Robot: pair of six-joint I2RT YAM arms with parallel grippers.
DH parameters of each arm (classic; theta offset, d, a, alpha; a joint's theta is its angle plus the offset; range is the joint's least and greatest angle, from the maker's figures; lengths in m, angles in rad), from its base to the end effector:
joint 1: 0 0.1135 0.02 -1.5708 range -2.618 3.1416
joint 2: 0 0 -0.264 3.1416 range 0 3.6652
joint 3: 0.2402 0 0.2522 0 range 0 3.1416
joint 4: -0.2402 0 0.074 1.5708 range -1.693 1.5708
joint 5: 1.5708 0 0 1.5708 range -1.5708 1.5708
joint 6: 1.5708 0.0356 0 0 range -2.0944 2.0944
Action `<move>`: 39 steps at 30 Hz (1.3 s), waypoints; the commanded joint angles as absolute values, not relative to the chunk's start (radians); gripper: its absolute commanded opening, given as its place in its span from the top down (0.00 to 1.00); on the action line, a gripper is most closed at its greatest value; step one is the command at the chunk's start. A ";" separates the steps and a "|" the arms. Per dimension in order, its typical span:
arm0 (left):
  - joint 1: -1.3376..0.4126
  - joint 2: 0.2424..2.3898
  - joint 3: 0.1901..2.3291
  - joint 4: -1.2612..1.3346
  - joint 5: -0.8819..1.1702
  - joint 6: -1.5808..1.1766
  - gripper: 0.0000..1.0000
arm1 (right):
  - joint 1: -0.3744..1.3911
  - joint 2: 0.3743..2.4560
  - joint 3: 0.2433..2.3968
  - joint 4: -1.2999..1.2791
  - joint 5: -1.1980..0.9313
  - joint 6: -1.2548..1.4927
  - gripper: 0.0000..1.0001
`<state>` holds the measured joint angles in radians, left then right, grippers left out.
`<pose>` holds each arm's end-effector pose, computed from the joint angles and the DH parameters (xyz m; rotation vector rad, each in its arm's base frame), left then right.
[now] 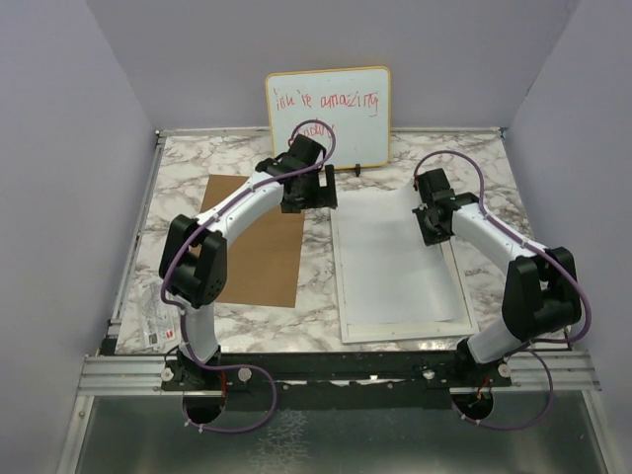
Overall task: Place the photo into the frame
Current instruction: Place the photo in the photo frame.
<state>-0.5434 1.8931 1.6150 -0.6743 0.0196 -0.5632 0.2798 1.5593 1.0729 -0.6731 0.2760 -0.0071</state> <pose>0.3584 -0.2173 0.2651 -0.0175 2.5881 -0.4561 0.2957 0.0749 0.2168 -0.3067 2.6671 -0.2932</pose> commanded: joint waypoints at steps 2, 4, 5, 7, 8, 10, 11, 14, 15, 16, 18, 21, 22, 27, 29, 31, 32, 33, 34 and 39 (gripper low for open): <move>-0.541 1.925 1.654 -0.666 0.047 -0.541 0.01 | 0.277 1.518 1.037 -0.693 0.285 -0.058 0.99; -0.541 1.931 1.658 -0.666 0.049 -0.539 0.01 | 0.277 1.505 1.023 -0.683 0.284 -0.070 0.99; -0.541 1.935 1.660 -0.666 0.050 -0.537 0.01 | 0.276 1.499 1.017 -0.674 0.296 -0.076 0.99; -0.541 1.942 1.662 -0.666 0.053 -0.536 0.01 | 0.277 1.489 1.013 -0.670 0.296 -0.087 0.99; -0.541 1.945 1.665 -0.667 0.055 -0.535 0.01 | 0.277 1.485 1.012 -0.671 0.291 -0.088 0.99; -0.541 1.951 1.669 -0.666 0.058 -0.533 0.01 | 0.276 1.481 1.008 -0.671 0.293 -0.096 0.99; -0.541 1.953 1.671 -0.666 0.059 -0.532 0.01 | 0.276 1.476 1.002 -0.665 0.292 -0.102 0.99; -0.541 1.963 1.678 -0.667 0.065 -0.528 0.01 | 0.277 1.462 0.992 -0.657 0.301 -0.116 0.99; -0.541 1.965 1.680 -0.667 0.066 -0.526 0.01 | 0.277 1.456 0.989 -0.654 0.300 -0.121 0.99; -0.541 1.968 1.682 -0.667 0.066 -0.525 0.01 | 0.277 1.451 0.986 -0.652 0.293 -0.125 0.99; -0.541 1.973 1.686 -0.668 0.070 -0.525 0.01 | 0.277 1.442 0.985 -0.657 0.255 -0.126 0.99; -0.541 1.983 1.692 -0.669 0.073 -0.523 0.01 | 0.277 1.422 0.965 -0.648 0.247 -0.142 0.99; -0.541 1.985 1.694 -0.668 0.075 -0.523 0.01 | 0.276 1.414 0.959 -0.647 0.248 -0.152 0.99; -0.541 2.004 1.704 -0.667 0.085 -0.519 0.01 | 0.277 1.394 0.951 -0.640 0.190 -0.152 0.99; -0.541 2.012 1.707 -0.668 0.087 -0.519 0.01 | 0.277 1.408 0.963 -0.641 0.209 -0.107 0.90; -0.541 2.019 1.705 -0.667 0.088 -0.517 0.01 | 0.277 1.428 1.000 -0.660 0.219 -0.067 0.73; -0.541 2.023 1.705 -0.668 0.086 -0.517 0.01 | 0.277 1.437 1.015 -0.662 0.233 -0.050 0.65; -0.541 2.027 1.702 -0.669 0.081 -0.516 0.01 | 0.277 1.448 1.025 -0.666 0.246 -0.039 0.58; -0.541 2.031 1.700 -0.668 0.077 -0.515 0.01 | 0.277 1.456 1.036 -0.663 0.263 -0.028 0.52; -0.541 2.058 1.698 -0.666 0.088 -0.509 0.01 | 0.238 1.470 1.095 -0.637 0.331 0.062 0.33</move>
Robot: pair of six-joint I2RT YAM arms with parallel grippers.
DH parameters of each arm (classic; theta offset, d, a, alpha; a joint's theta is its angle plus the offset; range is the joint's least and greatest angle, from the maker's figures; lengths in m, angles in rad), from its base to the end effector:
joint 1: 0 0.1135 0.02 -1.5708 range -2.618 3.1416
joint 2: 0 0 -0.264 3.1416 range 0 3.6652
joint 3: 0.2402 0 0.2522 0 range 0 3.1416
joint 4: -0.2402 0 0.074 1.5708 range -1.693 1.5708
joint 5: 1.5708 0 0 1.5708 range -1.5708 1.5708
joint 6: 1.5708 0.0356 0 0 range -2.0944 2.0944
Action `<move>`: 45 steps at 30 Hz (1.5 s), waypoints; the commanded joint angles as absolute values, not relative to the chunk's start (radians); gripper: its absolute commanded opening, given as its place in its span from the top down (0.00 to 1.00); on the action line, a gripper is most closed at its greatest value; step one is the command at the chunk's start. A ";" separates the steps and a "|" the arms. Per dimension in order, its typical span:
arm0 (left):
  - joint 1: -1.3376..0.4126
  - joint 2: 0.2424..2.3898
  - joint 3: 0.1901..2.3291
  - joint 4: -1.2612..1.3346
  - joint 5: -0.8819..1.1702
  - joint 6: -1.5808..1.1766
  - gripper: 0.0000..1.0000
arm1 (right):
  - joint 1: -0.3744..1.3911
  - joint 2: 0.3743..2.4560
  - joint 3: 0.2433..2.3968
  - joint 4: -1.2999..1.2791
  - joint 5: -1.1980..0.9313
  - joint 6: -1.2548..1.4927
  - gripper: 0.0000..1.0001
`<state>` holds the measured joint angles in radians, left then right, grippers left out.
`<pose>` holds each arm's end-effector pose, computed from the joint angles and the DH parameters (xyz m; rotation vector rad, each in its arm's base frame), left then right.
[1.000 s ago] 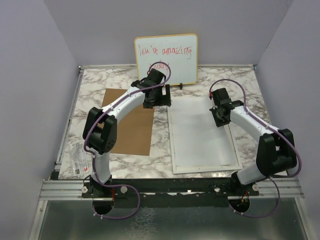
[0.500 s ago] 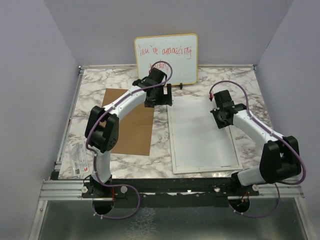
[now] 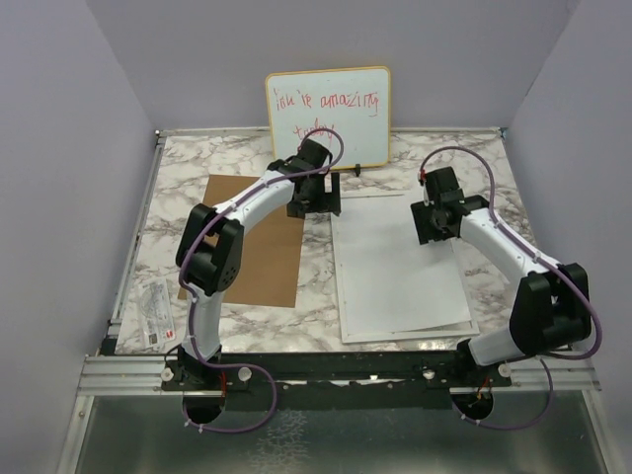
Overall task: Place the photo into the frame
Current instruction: Place the photo in the photo frame, then move the photo frame to the center of the board.
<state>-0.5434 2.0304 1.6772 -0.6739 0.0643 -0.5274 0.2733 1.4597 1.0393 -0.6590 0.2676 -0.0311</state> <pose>0.3792 -0.2317 0.2279 0.0453 2.6695 -0.4535 0.2817 0.0692 0.2352 -0.3087 2.5939 -0.2698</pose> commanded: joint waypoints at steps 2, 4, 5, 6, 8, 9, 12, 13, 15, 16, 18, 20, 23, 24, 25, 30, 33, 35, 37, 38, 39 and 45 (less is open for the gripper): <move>-0.541 2.073 1.705 -0.664 0.102 -0.505 0.01 | 0.214 1.464 1.111 -0.618 0.328 0.084 0.28; -0.541 2.086 1.712 -0.663 0.119 -0.503 0.01 | 0.201 1.459 1.122 -0.601 0.306 0.100 0.24; -0.541 2.092 1.716 -0.663 0.127 -0.502 0.01 | 0.198 1.454 1.123 -0.592 0.302 0.112 0.21; -0.541 2.098 1.719 -0.664 0.134 -0.502 0.01 | 0.190 1.453 1.123 -0.583 0.297 0.129 0.20; -0.541 2.110 1.723 -0.663 0.150 -0.503 0.01 | 0.165 1.464 1.122 -0.575 0.294 0.181 0.20; -0.541 2.116 1.723 -0.661 0.165 -0.504 0.01 | 0.147 1.476 1.124 -0.577 0.290 0.217 0.20; -0.541 2.134 1.723 -0.656 0.211 -0.509 0.01 | 0.068 1.522 1.128 -0.590 0.275 0.332 0.20; -0.541 2.138 1.721 -0.653 0.226 -0.511 0.01 | 0.043 1.533 1.122 -0.586 0.268 0.363 0.20; -0.541 2.148 1.715 -0.645 0.243 -0.518 0.01 | -0.005 1.551 1.106 -0.574 0.217 0.411 0.20; -0.541 2.154 1.715 -0.645 0.245 -0.521 0.01 | -0.032 1.558 1.095 -0.565 0.183 0.430 0.20; -0.541 2.163 1.714 -0.644 0.251 -0.526 0.01 | -0.078 1.577 1.068 -0.550 0.122 0.459 0.20; -0.541 2.170 1.709 -0.643 0.265 -0.534 0.01 | -0.112 1.591 1.031 -0.520 0.058 0.480 0.19; -0.541 2.181 1.703 -0.641 0.296 -0.543 0.01 | -0.145 1.602 0.967 -0.476 -0.053 0.498 0.19; -0.541 2.189 1.702 -0.640 0.308 -0.546 0.01 | -0.150 1.604 0.951 -0.460 -0.091 0.501 0.19; -0.541 2.193 1.702 -0.640 0.317 -0.550 0.01 | -0.154 1.606 0.938 -0.447 -0.118 0.506 0.19; -0.538 2.229 1.720 -0.641 0.363 -0.575 0.02 | -0.155 1.630 0.898 -0.397 -0.286 0.507 0.19; -0.527 2.246 1.738 -0.640 0.388 -0.588 0.03 | -0.155 1.637 0.881 -0.357 -0.381 0.505 0.19; -0.518 2.256 1.758 -0.640 0.399 -0.592 0.05 | -0.155 1.640 0.879 -0.325 -0.445 0.501 0.19; -0.504 2.267 1.786 -0.637 0.421 -0.594 0.07 | -0.155 1.644 0.880 -0.287 -0.513 0.509 0.19; -0.497 2.270 1.801 -0.636 0.427 -0.594 0.07 | -0.154 1.645 0.883 -0.265 -0.543 0.518 0.19; -0.489 2.275 1.819 -0.634 0.429 -0.596 0.09 | -0.154 1.648 0.884 -0.247 -0.566 0.534 0.20; -0.439 2.302 1.896 -0.634 0.442 -0.609 0.11 | -0.153 1.670 0.923 -0.233 -0.542 0.583 0.21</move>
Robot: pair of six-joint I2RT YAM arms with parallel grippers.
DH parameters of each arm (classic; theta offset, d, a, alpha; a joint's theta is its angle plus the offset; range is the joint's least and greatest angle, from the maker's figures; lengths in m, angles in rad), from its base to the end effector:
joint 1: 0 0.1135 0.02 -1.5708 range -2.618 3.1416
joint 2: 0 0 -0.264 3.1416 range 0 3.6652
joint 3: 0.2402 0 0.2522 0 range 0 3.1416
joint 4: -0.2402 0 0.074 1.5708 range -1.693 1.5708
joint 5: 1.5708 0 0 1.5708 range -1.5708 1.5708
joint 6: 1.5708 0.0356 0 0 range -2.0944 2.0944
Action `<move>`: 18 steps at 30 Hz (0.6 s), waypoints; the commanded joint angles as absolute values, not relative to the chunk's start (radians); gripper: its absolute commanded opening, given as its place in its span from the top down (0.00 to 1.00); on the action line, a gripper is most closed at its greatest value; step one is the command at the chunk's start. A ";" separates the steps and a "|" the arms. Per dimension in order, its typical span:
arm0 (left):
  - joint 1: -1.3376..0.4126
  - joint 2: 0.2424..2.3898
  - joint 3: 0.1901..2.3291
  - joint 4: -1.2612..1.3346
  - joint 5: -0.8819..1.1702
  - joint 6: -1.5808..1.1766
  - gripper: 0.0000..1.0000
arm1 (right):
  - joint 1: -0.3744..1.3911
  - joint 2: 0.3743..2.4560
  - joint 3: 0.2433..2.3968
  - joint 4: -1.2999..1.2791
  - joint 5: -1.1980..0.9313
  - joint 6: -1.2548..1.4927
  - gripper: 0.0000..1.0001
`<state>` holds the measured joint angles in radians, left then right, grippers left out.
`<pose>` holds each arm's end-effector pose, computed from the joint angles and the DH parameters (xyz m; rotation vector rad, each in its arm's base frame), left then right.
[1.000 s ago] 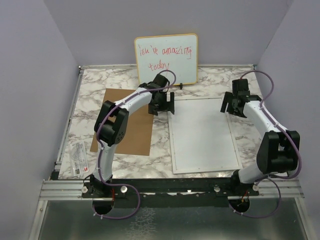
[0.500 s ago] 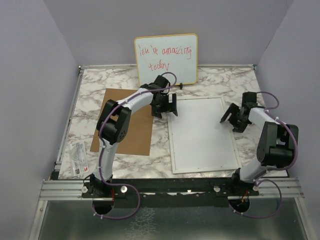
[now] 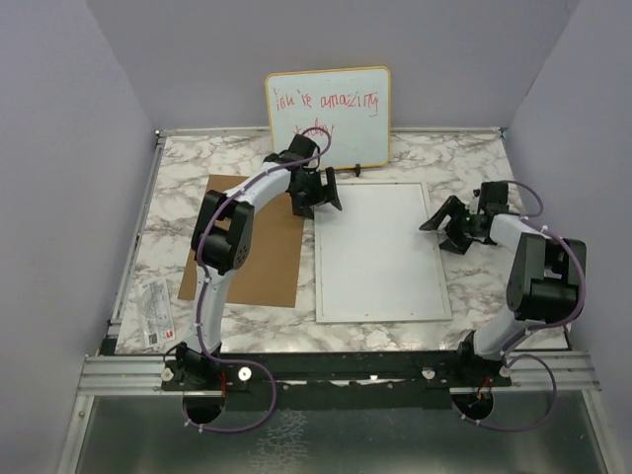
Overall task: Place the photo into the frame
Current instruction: Move the photo frame to the center of the board.
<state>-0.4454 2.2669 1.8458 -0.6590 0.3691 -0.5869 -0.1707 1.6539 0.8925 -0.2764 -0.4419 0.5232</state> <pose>0.4348 -0.2218 0.1762 -0.0671 2.7890 -0.7969 0.3126 -0.0384 0.1596 0.7367 2.5078 0.7018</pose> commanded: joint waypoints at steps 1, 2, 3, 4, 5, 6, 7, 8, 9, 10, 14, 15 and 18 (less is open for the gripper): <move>-0.433 2.302 1.896 -0.636 0.442 -0.610 0.11 | -0.153 1.666 0.938 -0.263 -0.504 0.581 0.21; -0.426 2.298 1.892 -0.638 0.440 -0.612 0.10 | -0.152 1.657 0.955 -0.299 -0.437 0.578 0.21; -0.418 2.289 1.886 -0.646 0.433 -0.613 0.10 | -0.152 1.643 0.977 -0.344 -0.332 0.579 0.21; -0.408 2.276 1.876 -0.651 0.423 -0.613 0.09 | -0.153 1.619 0.999 -0.382 -0.261 0.579 0.21; -0.398 2.258 1.865 -0.657 0.411 -0.609 0.08 | -0.153 1.596 1.014 -0.409 -0.207 0.577 0.21; -0.388 2.238 1.852 -0.664 0.398 -0.601 0.06 | -0.152 1.571 1.032 -0.431 -0.160 0.576 0.21; -0.377 2.215 1.842 -0.672 0.382 -0.590 0.05 | -0.152 1.549 1.045 -0.444 -0.134 0.570 0.21; -0.365 2.191 1.836 -0.684 0.368 -0.576 0.04 | -0.151 1.531 1.062 -0.453 -0.121 0.566 0.21; -0.353 2.168 1.832 -0.696 0.353 -0.562 0.02 | -0.148 1.519 1.079 -0.465 -0.116 0.566 0.21; -0.339 2.145 1.830 -0.713 0.339 -0.548 0.01 | -0.142 1.512 1.095 -0.468 -0.129 0.565 0.21; -0.280 2.063 1.829 -0.761 0.245 -0.470 0.01 | -0.080 1.514 1.145 -0.426 -0.232 0.593 0.22; -0.263 2.046 1.830 -0.772 0.194 -0.442 0.01 | -0.051 1.519 1.153 -0.409 -0.257 0.616 0.22; -0.195 2.012 1.839 -0.809 0.067 -0.383 0.01 | 0.074 1.557 1.189 -0.344 -0.314 0.684 0.23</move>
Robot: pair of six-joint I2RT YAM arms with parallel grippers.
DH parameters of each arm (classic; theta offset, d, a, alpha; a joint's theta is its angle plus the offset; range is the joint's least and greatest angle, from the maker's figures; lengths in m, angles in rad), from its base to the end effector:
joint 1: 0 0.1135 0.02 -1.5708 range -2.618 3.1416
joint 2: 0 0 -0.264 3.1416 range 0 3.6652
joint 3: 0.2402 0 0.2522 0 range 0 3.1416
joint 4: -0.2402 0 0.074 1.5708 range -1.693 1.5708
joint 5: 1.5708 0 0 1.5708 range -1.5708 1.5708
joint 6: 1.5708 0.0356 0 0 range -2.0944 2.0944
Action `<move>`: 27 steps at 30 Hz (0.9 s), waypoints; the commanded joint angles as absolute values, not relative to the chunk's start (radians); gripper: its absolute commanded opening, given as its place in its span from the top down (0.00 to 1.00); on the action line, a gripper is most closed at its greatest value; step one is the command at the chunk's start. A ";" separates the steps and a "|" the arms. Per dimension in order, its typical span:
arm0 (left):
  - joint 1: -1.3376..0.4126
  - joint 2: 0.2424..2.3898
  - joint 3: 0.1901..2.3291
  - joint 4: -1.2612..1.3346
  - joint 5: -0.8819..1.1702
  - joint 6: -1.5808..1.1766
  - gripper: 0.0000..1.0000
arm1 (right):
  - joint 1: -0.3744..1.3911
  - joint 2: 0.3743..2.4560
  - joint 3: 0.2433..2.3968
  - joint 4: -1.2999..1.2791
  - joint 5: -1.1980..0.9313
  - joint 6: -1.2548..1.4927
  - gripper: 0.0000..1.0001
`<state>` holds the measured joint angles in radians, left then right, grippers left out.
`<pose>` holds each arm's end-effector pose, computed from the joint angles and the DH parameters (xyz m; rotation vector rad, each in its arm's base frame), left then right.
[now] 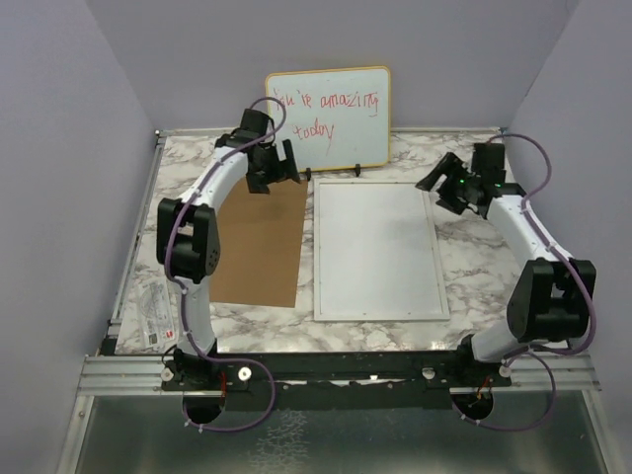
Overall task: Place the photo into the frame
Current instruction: Move the photo frame to the center of the board.
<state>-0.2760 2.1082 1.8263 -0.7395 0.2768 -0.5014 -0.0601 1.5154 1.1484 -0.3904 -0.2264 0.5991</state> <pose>0.4434 -0.1357 0.2375 -0.1959 2.6621 -0.6287 0.3344 -0.0121 0.2705 0.6552 2.2726 0.5298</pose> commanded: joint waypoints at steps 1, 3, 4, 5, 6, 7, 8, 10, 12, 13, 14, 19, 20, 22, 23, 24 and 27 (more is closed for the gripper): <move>-0.166 2.010 1.845 -0.817 0.038 -0.368 0.01 | 0.121 1.578 1.213 -0.329 -0.316 0.704 0.24; -0.104 2.017 1.864 -0.824 0.008 -0.346 0.01 | 0.226 1.627 1.265 -0.307 -0.305 0.753 0.26; -0.072 2.022 1.872 -0.822 -0.029 -0.333 0.01 | 0.272 1.653 1.290 -0.294 -0.303 0.785 0.27; -0.042 2.034 1.881 -0.818 -0.050 -0.314 0.01 | 0.328 1.685 1.315 -0.278 -0.306 0.821 0.29; -0.026 2.049 1.894 -0.816 -0.065 -0.291 0.01 | 0.365 1.715 1.343 -0.268 -0.307 0.863 0.31; -0.012 2.072 1.907 -0.815 -0.076 -0.263 0.01 | 0.389 1.745 1.366 -0.254 -0.313 0.904 0.33; 0.003 2.096 1.923 -0.817 -0.073 -0.236 0.01 | 0.421 1.778 1.393 -0.237 -0.322 0.933 0.35; 0.039 2.133 1.931 -0.815 -0.055 -0.190 0.01 | 0.491 1.847 1.462 -0.245 -0.313 0.973 0.37; 0.070 2.161 1.918 -0.804 -0.068 -0.175 0.03 | 0.537 1.923 1.555 -0.315 -0.295 0.992 0.40; 0.086 2.170 1.903 -0.796 -0.079 -0.175 0.04 | 0.557 1.963 1.601 -0.359 -0.285 0.997 0.41; 0.100 2.172 1.877 -0.776 -0.082 -0.172 0.05 | 0.574 1.997 1.641 -0.401 -0.268 0.998 0.41; 0.152 2.150 1.753 -0.654 -0.027 -0.137 0.06 | 0.634 2.116 1.726 -0.477 -0.256 1.010 0.41; 0.162 2.149 1.740 -0.639 -0.006 -0.132 0.06 | 0.639 2.141 1.756 -0.509 -0.252 1.009 0.41; 0.183 2.157 1.724 -0.621 0.078 -0.135 0.06 | 0.645 2.187 1.808 -0.550 -0.252 1.007 0.41; 0.195 2.163 1.717 -0.617 0.139 -0.143 0.06 | 0.648 2.207 1.828 -0.561 -0.251 1.010 0.41; 0.207 2.168 1.705 -0.610 0.197 -0.151 0.07 | 0.652 2.224 1.843 -0.564 -0.253 1.011 0.41; 0.237 2.179 1.659 -0.597 0.298 -0.172 0.11 | 0.660 2.257 1.858 -0.543 -0.243 1.014 0.41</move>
<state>0.1970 2.1624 1.7069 -0.6529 0.1036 -0.1627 0.6495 2.2116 1.8160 -0.4889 -0.2752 0.9962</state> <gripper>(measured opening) 0.904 0.589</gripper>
